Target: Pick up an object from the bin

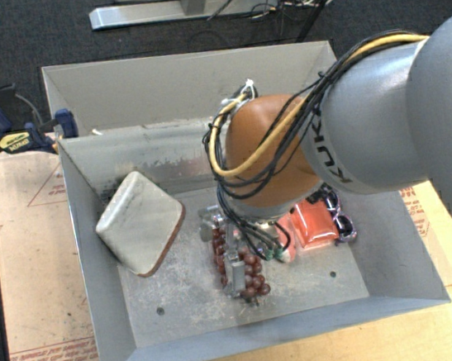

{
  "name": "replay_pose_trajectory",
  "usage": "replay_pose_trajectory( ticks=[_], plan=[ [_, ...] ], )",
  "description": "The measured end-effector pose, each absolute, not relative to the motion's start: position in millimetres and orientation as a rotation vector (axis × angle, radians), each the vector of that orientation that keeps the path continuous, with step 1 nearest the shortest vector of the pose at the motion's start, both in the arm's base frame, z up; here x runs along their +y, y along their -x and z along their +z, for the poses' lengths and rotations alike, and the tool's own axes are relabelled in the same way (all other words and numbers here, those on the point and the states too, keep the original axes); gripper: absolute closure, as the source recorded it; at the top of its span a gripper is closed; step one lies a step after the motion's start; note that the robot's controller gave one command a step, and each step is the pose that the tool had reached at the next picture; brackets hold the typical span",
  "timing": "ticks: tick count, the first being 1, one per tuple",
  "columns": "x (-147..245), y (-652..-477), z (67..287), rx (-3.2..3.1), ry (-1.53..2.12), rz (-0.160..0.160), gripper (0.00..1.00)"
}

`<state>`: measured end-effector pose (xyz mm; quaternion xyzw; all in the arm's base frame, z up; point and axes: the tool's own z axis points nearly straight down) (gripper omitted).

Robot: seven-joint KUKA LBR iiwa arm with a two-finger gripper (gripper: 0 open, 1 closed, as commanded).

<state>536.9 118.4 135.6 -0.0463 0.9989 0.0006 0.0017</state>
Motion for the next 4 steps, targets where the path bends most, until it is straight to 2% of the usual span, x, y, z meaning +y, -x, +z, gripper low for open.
replay_pose_trajectory(
  ticks=[1,2,3,4],
  plan=[
    [73.4,-524.1,144.3,3.140,0.279,0.008,0.00],
    [52.0,-537.6,166.1,3.109,0.324,0.000,0.00],
    [68.2,-524.1,114.4,3.074,0.639,0.008,0.00],
    [111.4,-510.7,73.7,3.077,0.527,0.008,1.00]
  ],
)
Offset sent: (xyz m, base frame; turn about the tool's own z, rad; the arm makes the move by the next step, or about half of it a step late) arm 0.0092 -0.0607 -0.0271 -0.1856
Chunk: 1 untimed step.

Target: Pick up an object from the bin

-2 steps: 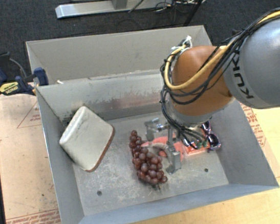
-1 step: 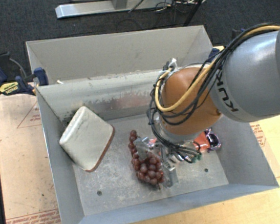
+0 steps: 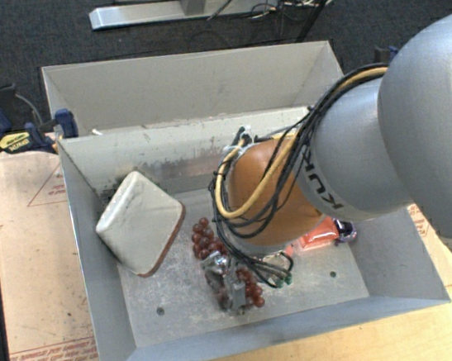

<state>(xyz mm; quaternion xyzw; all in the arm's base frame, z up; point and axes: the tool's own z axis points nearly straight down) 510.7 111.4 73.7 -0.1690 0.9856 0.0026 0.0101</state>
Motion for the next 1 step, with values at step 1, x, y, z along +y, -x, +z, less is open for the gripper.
replay_pose_trajectory(
  ticks=[1],
  plan=[
    [111.3,-510.7,73.7,3.077,0.526,0.008,1.00]
  ],
)
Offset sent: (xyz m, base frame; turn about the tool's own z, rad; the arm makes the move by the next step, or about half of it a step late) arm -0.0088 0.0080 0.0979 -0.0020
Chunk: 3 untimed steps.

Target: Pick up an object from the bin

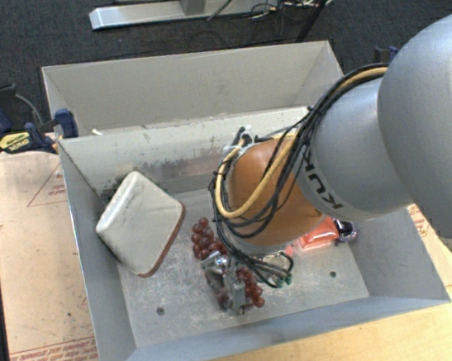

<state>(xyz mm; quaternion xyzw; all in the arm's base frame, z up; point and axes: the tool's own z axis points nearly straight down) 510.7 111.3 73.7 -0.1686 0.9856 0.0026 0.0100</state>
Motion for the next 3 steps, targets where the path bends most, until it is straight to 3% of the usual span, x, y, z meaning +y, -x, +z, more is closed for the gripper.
replay_pose_trajectory(
  ticks=[1,2,3],
  plan=[
    [119.7,-502.3,171.1,3.075,0.528,0.010,1.00],
    [119.6,-502.3,171.1,3.075,0.527,0.010,1.00],
    [120.3,-503.3,211.6,3.081,0.539,0.010,1.00]
  ],
)
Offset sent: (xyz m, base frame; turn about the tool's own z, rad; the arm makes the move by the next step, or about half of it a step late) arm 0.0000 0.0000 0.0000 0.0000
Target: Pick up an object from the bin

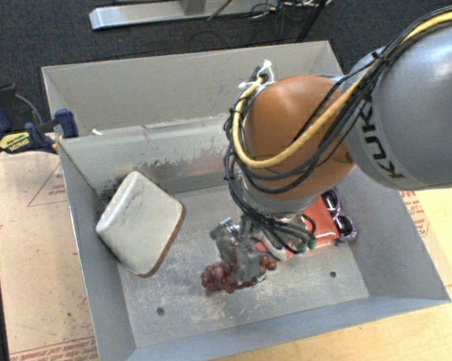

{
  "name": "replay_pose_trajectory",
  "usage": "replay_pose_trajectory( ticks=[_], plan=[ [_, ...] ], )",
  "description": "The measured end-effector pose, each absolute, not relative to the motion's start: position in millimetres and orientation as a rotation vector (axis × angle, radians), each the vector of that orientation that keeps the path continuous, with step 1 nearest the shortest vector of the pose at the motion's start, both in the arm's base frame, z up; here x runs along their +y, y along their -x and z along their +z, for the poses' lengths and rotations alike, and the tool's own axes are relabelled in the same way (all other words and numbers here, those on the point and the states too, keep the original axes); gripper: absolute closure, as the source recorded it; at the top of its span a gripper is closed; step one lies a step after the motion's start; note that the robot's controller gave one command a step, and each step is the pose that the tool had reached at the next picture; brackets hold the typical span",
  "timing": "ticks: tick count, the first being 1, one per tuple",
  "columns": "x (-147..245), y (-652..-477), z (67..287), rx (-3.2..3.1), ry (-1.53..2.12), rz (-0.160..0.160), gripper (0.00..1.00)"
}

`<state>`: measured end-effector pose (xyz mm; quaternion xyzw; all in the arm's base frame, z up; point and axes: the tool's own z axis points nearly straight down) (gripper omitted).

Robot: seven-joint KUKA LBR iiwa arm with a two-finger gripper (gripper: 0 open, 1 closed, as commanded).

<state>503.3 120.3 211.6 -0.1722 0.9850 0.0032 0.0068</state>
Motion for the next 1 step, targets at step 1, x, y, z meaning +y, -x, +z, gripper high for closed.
replay_pose_trajectory(
  ticks=[1],
  plan=[
    [118.2,-507.6,339.4,3.063,0.577,0.011,1.00]
  ],
)
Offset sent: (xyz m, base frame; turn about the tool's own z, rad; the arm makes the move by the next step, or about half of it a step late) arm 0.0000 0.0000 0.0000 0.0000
